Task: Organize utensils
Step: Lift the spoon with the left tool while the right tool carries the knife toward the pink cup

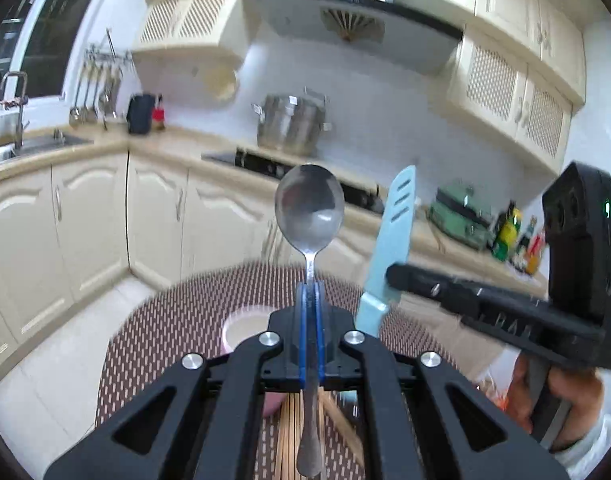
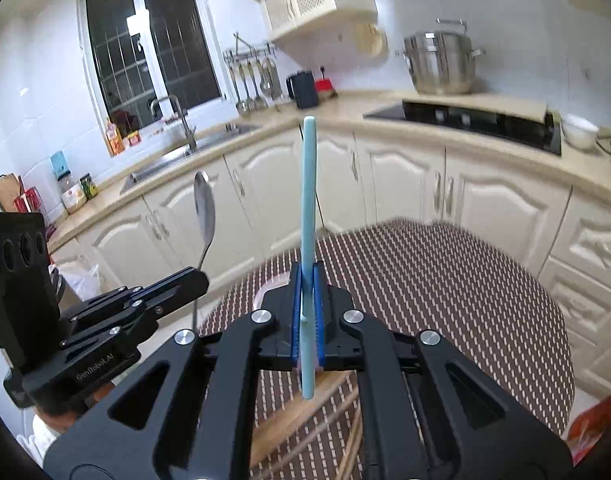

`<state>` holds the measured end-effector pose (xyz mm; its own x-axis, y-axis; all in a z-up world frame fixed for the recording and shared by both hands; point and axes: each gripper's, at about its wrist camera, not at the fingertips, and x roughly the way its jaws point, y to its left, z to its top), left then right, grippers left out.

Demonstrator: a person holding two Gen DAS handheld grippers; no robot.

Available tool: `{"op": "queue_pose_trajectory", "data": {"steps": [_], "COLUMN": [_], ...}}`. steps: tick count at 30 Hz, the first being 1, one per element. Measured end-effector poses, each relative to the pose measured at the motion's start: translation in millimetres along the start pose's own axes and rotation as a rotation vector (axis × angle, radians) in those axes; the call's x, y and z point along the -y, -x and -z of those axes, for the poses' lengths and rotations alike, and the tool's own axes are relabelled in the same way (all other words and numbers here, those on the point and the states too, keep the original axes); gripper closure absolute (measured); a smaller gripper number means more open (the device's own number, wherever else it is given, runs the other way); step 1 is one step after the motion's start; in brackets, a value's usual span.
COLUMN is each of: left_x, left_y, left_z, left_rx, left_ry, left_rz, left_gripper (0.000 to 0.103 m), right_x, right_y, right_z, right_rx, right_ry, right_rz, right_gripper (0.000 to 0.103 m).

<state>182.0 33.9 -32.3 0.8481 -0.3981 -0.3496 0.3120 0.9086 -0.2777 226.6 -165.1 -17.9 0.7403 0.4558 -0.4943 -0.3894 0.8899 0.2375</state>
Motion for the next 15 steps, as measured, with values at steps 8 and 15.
{"op": "queue_pose_trajectory", "data": {"steps": [8, 15], "left_x": [1, -9], "left_y": [-31, -66], "left_z": [-22, -13], "left_rx": [0.223, 0.213], "left_ry": [-0.017, -0.002], "left_rz": [-0.102, -0.127], "left_gripper": [0.099, 0.099], "right_x": [0, 14], "right_y": [-33, -66], "right_z": [-19, 0], "right_rx": [0.080, 0.056], "right_ry": [-0.052, -0.118], "right_rz": [-0.021, -0.027], "right_gripper": [0.097, 0.097]}}
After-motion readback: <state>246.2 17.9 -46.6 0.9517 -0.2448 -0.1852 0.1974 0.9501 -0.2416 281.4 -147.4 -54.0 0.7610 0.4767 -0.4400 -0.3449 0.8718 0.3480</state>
